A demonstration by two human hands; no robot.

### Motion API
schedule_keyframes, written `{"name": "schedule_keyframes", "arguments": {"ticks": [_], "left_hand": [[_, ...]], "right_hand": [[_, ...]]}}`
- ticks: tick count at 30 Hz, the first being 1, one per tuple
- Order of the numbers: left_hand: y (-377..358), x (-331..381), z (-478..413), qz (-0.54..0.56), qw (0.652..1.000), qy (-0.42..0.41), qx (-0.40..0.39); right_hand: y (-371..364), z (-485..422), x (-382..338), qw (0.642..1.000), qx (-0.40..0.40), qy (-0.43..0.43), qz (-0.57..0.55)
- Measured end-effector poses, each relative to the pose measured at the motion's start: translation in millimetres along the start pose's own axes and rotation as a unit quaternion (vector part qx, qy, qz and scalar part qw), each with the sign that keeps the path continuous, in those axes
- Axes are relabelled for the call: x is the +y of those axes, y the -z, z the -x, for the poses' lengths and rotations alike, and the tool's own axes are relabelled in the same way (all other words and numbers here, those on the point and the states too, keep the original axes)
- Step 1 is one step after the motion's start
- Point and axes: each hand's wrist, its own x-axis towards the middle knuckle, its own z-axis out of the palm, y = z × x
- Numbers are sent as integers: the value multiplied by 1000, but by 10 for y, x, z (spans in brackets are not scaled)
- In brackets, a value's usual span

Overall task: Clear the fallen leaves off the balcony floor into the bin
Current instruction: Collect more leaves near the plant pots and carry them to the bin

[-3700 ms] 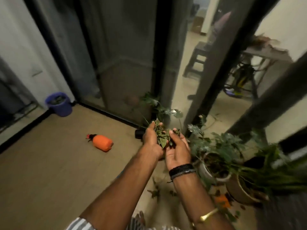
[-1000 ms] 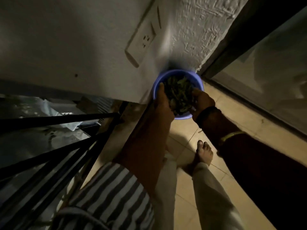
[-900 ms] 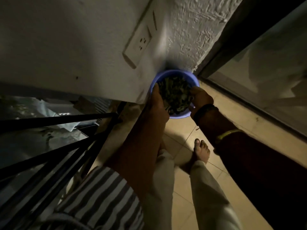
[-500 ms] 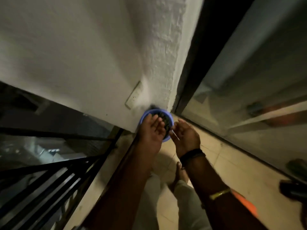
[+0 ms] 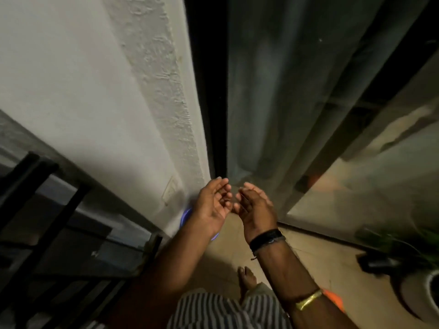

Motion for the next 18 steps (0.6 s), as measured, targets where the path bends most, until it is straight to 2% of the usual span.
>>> {"name": "schedule_keyframes", "arguments": {"ticks": [4, 9, 14, 18], "left_hand": [[-384, -117, 190, -140, 988, 12, -59], [-477, -361, 404, -256, 957, 21, -136], [-450, -1075, 818, -357, 899, 84, -238], [-509, -1671, 1208, -406, 850, 147, -301]], "right_hand": [[256, 240, -310, 995, 40, 91, -6], [613, 650, -312, 976, 124, 173, -52], [1306, 1299, -83, 937, 239, 245, -77], [1791, 1855, -14, 889, 327, 292, -131]]}}
